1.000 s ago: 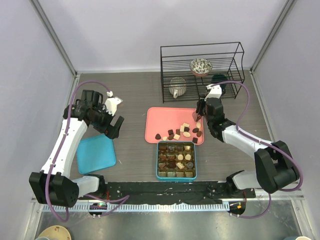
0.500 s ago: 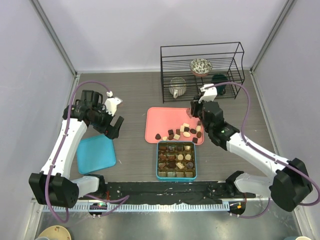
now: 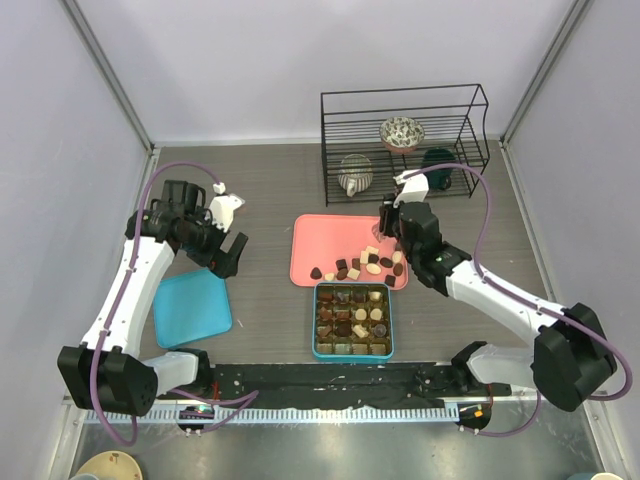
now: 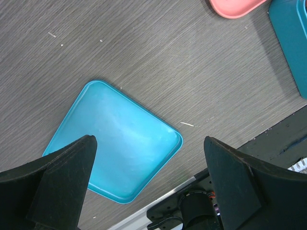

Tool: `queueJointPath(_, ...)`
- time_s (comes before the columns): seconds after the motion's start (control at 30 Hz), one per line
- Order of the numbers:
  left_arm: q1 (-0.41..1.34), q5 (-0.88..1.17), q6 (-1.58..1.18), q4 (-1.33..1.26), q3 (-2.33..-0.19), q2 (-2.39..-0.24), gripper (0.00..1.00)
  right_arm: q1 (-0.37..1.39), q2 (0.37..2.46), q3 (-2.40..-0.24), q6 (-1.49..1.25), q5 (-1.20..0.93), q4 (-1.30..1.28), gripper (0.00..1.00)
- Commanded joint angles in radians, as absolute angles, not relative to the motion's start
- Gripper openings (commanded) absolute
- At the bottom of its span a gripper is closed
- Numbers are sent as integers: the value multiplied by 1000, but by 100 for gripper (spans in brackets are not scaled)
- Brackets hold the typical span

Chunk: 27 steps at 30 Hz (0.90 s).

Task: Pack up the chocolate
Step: Pick up the fake chocolate from the plate.

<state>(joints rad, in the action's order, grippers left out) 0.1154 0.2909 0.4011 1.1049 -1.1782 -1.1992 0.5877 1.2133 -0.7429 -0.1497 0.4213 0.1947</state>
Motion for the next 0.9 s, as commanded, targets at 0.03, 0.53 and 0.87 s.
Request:
queueJointPath(0.03, 109, 305, 407, 1104, -1187, -1180, 100, 592, 1230, -764, -181, 364, 278, 38)
queueJointPath(0.53, 110, 295, 413, 1111, -1184, -1170, 100, 595, 1318, -726, -202, 330, 367, 42)
queueJointPath(0.87, 110, 296, 419, 1114, -1186, -1166, 100, 607, 1321, -696, -189, 333, 357, 50)
